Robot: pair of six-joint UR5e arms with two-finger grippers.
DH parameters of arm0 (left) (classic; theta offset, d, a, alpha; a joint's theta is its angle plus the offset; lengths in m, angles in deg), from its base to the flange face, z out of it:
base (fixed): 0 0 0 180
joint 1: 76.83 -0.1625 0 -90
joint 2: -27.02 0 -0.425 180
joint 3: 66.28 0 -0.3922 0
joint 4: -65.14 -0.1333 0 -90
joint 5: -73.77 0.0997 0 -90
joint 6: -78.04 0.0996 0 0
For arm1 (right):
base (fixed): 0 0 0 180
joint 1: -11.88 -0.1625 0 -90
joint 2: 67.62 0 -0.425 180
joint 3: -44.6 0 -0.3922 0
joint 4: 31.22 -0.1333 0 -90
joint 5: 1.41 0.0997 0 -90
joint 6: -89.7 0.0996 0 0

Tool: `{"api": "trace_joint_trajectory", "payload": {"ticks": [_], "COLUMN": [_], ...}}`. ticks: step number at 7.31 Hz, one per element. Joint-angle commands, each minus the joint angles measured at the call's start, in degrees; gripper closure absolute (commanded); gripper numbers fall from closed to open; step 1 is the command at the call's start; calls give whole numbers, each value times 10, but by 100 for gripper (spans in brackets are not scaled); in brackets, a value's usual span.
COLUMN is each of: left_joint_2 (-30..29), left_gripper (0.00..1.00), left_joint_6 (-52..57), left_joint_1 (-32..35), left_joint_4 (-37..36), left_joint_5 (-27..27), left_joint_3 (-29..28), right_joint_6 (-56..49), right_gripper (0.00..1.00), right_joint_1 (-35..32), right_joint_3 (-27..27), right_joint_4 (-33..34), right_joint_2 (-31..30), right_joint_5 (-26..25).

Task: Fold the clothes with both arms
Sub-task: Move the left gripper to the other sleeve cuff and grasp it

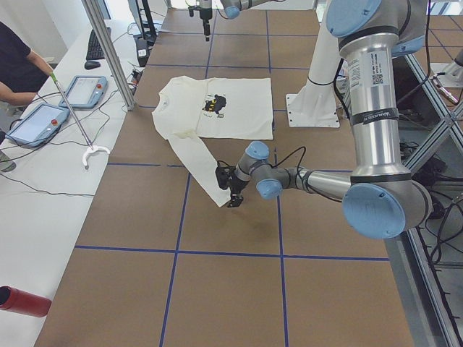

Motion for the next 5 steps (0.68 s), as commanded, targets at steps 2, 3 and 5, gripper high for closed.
{"api": "trace_joint_trajectory", "payload": {"ticks": [2,3,5], "left_joint_2": [-1,-1,-1], "left_gripper": [29,38,53], "left_joint_6": [0,0,-1], "left_joint_1": [-3,-3,-4], "left_joint_4": [-1,-1,-1], "left_joint_5": [1,1,3], "left_joint_3": [-3,-3,-1], "right_joint_6": [-1,-1,-1], "right_gripper": [0,0,0], "right_joint_1": [0,0,0], "right_joint_3": [-1,-2,-2], "right_joint_4": [-1,0,0], "right_joint_2": [0,0,0], "right_joint_5": [0,0,0]}}
